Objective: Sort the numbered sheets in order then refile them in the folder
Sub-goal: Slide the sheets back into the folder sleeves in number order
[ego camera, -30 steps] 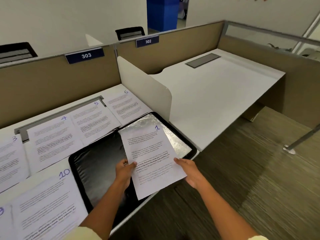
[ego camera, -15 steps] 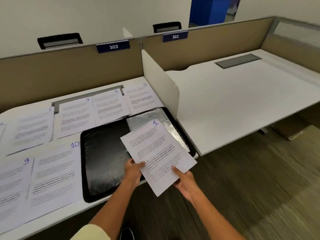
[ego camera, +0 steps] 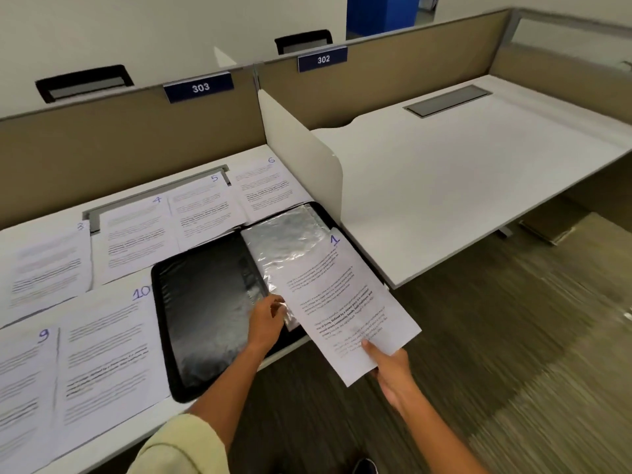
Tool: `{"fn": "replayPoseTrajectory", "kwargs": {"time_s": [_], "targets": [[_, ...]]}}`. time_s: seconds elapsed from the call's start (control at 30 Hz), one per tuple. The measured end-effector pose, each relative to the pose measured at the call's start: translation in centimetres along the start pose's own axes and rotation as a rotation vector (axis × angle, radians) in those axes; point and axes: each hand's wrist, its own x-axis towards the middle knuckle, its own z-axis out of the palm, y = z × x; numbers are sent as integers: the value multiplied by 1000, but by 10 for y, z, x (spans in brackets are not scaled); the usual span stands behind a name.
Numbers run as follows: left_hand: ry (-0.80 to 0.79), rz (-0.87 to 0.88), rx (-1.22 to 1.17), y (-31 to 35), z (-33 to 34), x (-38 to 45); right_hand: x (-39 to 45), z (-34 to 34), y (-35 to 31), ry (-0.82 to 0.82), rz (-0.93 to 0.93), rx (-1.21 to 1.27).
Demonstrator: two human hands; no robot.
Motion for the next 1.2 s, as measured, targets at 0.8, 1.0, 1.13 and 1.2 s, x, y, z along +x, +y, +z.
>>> {"fn": "replayPoseTrajectory", "kwargs": {"time_s": [0.8, 1.0, 1.13, 1.2], "targets": [[-360, 317, 387, 9, 19, 43, -69, -45, 39, 344, -127, 250], [-339, 214, 273, 11, 17, 46, -74, -47, 38, 343, -151, 292], [-257, 115, 131, 8, 19, 47, -77, -48, 37, 341, -163, 287], [-232, 62, 46, 7, 19, 46, -78, -50, 39, 342, -163, 278]]}}
